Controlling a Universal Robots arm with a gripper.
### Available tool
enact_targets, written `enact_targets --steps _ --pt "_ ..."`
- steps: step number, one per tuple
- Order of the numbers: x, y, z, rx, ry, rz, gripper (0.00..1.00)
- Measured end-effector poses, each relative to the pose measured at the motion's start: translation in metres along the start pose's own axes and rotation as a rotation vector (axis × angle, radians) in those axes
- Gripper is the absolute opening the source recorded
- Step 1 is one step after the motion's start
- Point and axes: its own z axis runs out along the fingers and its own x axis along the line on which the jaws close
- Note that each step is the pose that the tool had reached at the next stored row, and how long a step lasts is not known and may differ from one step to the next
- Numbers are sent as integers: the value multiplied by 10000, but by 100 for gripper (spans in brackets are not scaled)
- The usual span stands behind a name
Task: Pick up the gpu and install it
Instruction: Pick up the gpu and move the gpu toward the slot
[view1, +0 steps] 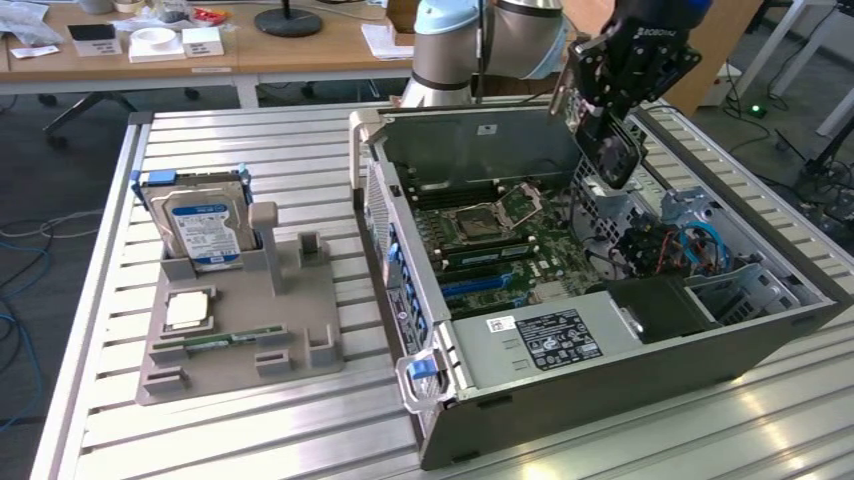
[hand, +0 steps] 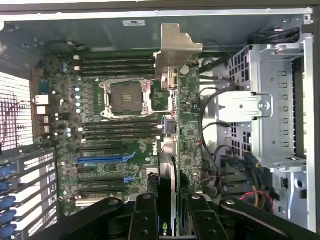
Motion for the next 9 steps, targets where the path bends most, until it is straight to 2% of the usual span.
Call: enact_targets --steps 5,9 --pt "-124 8 3 1 0 -1 26" --pt "-149 10 4 1 0 0 26"
